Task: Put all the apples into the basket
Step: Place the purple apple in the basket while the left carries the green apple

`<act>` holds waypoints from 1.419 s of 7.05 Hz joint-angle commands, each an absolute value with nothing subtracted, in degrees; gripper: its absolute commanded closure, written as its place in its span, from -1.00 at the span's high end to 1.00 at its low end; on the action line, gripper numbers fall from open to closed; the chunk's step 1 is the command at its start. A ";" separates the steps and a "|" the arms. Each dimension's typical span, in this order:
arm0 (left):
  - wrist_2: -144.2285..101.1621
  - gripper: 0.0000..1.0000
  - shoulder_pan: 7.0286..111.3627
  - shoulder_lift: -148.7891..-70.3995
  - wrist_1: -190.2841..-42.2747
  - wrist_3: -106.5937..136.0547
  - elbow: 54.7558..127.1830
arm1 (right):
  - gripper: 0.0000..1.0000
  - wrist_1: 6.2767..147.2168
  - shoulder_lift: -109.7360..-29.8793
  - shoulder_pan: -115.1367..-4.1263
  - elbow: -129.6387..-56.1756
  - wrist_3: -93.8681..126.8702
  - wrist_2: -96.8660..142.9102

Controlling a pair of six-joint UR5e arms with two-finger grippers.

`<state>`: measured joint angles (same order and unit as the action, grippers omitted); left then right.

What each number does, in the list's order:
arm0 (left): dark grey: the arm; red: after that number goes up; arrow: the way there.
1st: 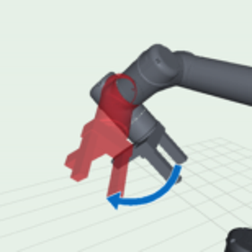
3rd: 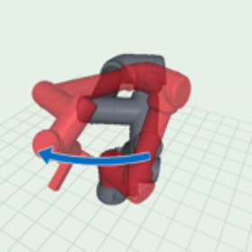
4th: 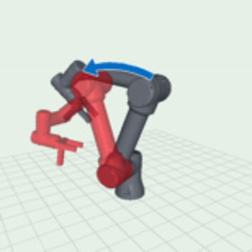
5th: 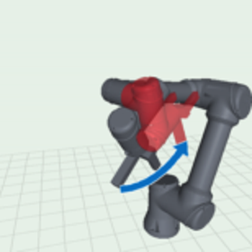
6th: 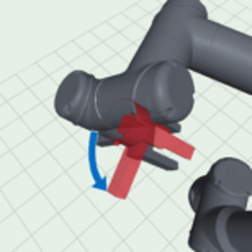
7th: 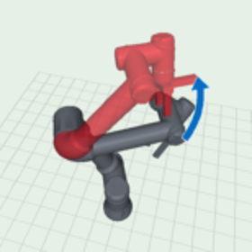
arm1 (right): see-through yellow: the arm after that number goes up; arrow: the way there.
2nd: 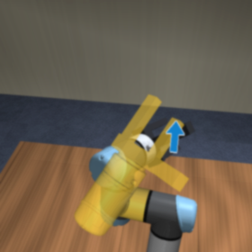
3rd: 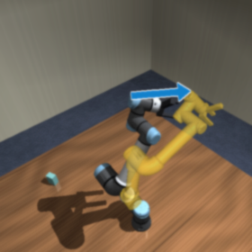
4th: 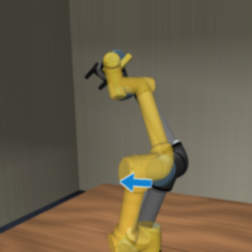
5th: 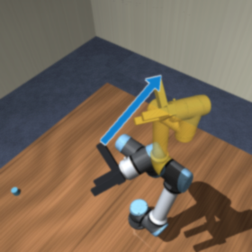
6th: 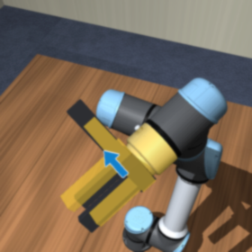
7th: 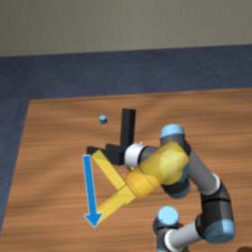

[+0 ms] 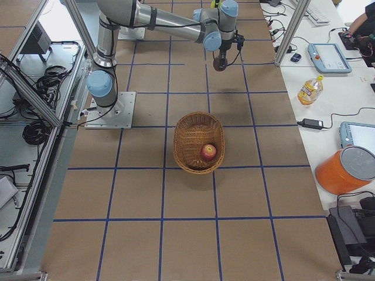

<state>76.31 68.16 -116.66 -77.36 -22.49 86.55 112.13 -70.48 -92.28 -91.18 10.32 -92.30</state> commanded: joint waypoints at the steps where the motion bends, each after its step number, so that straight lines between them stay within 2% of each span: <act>1: 75.76 -0.99 83.07 -112.07 -76.30 1.82 90.26 | -0.09 117.46 -77.58 -78.12 -101.55 -9.92 -96.14; 4: 76.80 -0.99 101.54 -117.40 -59.81 27.73 91.05 | -0.10 139.39 -78.93 -57.90 -116.93 -35.77 -94.67; 6: 82.61 -0.96 107.13 -121.89 -53.44 29.17 91.23 | -0.05 142.81 -77.96 -55.11 -118.83 -39.62 -91.06; 7: 82.62 -0.83 107.83 -122.86 -53.18 30.75 91.06 | 0.64 142.91 -77.70 -55.11 -118.74 -39.46 -90.88; 8: 82.62 0.10 107.93 -123.48 -52.13 31.11 91.66 | 1.00 142.82 -77.52 -55.11 -118.57 -39.81 -91.05; 9: 82.62 0.90 108.19 -123.92 -51.77 32.07 91.67 | 1.00 142.82 -78.04 -55.11 -118.56 -39.64 -91.05; 10: 82.53 1.00 108.02 -122.71 -51.68 31.38 91.58 | 1.00 142.04 -78.83 -55.80 -117.87 -39.12 -91.49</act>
<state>82.57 108.00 -123.36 -52.02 31.48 91.58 142.63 -78.08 -55.28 -118.41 -39.50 -91.15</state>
